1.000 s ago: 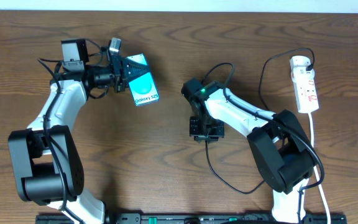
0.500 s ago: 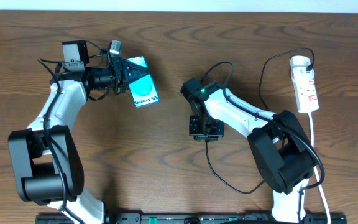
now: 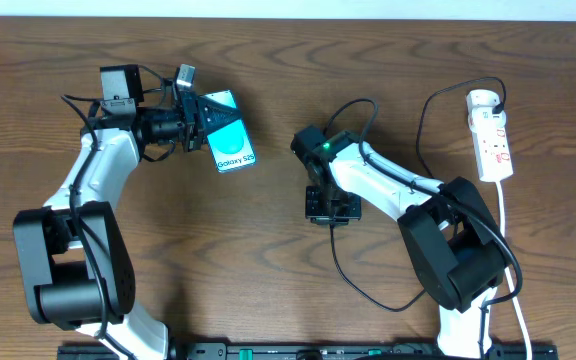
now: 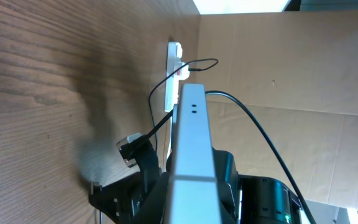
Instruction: Plug charger to phone and switch on socket
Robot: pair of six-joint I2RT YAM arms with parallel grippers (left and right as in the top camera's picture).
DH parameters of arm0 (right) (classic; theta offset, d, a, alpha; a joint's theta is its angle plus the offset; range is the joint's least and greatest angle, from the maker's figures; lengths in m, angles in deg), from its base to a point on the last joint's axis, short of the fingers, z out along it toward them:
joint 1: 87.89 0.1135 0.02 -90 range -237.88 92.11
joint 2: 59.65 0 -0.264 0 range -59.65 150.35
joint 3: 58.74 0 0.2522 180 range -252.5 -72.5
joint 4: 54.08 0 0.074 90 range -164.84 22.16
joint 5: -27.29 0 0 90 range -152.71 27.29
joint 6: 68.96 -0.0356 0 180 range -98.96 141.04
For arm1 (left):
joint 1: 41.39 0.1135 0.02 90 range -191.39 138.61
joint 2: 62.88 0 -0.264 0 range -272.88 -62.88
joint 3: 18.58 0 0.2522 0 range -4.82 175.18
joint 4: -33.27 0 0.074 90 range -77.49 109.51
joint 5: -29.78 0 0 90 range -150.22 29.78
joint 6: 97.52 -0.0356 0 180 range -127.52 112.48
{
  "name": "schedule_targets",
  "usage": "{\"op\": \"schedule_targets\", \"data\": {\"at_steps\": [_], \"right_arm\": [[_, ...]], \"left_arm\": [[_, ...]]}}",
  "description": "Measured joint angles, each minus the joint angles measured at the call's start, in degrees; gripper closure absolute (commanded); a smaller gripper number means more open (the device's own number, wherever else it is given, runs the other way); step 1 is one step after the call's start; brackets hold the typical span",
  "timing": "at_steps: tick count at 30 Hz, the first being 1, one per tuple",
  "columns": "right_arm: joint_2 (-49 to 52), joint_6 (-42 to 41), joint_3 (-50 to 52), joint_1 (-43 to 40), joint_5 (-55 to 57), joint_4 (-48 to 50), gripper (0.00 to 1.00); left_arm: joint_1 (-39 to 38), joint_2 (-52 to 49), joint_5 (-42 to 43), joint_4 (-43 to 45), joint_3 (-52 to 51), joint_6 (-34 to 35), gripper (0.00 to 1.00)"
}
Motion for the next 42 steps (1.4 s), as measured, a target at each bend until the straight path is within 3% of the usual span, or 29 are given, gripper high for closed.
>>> {"op": "schedule_targets", "data": {"at_steps": [4, 30, 36, 42], "right_arm": [[0.0, -0.02, 0.0, 0.26, 0.24, -0.02, 0.98], [0.17, 2.51, -0.94, -2.1, -3.08, -2.99, 0.99], [0.35, 11.87, -5.11, -4.46, -14.86, -1.46, 0.99], [0.35, 27.02, -6.88, -4.87, -39.3, 2.29, 0.99]], "left_arm": [[0.0, 0.0, 0.0, 0.0, 0.0, 0.0, 0.93], [0.0, 0.0, 0.04, 0.0, 0.0, 0.02, 0.93], [0.0, 0.0, 3.02, 2.8, -0.09, 1.07, 0.93], [0.0, 0.0, 8.09, 9.49, -0.13, 5.68, 0.92]]}}
